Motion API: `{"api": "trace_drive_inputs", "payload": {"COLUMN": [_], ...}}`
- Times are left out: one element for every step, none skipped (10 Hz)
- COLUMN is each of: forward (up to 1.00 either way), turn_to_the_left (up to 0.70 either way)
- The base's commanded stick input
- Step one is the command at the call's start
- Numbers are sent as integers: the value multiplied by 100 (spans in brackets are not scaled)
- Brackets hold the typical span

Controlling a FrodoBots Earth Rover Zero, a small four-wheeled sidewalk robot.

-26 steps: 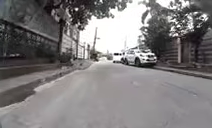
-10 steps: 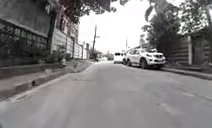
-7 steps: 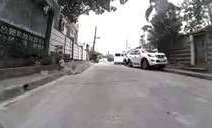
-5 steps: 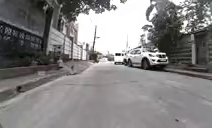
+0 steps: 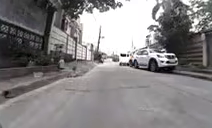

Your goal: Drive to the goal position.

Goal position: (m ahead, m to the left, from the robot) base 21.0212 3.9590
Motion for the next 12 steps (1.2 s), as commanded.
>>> {"api": "trace_drive_inputs", "payload": {"forward": [100,100,100,100,100,100,100,100,100,100,100,100], "turn_to_the_left": [0,0,0,0,0,0,0,0,0,0,0,0]}}
